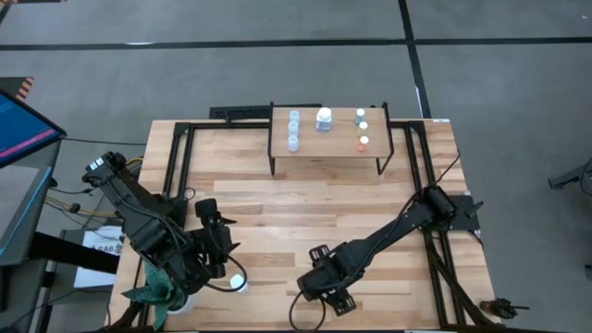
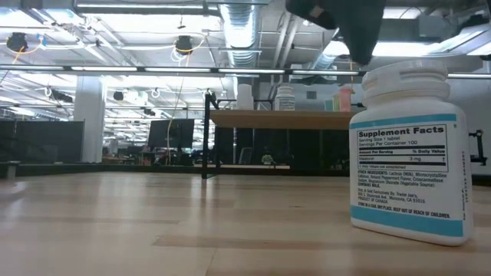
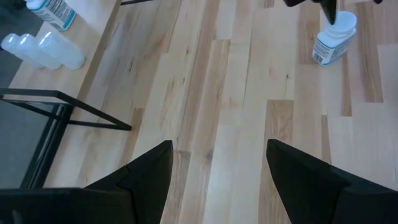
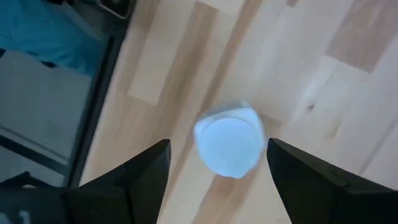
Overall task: Pick and place medicine bottles onto shelf by color
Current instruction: Put the right white big pill bottle on the shelf
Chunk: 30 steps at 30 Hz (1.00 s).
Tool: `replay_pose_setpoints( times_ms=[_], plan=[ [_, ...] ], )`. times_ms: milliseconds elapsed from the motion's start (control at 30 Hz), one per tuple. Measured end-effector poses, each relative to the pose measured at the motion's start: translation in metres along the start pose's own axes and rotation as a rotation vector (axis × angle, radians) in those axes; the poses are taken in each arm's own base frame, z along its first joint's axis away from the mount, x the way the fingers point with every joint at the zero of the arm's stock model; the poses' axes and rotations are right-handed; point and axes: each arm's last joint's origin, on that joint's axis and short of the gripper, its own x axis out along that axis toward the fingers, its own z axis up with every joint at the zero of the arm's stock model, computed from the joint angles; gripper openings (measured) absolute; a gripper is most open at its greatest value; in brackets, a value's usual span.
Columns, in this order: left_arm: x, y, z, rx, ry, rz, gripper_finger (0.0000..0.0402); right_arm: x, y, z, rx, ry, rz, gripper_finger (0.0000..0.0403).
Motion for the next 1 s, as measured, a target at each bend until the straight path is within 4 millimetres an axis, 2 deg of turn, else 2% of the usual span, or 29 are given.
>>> replay_pose_setpoints(
  times_ms=[233,1000],
  plan=[
    [0.000,0.000,0.000,0.000,0.000,0.000,0.0247,0.008,-0.006,-0.004,0.006,0.013,-0.081,0.0292],
    [0.000,0.000,0.000,0.001,0.001,0.000,0.0247,0.015,-0.003,-0.007,0.025,0.017,-0.081,0.0292]
  ],
)
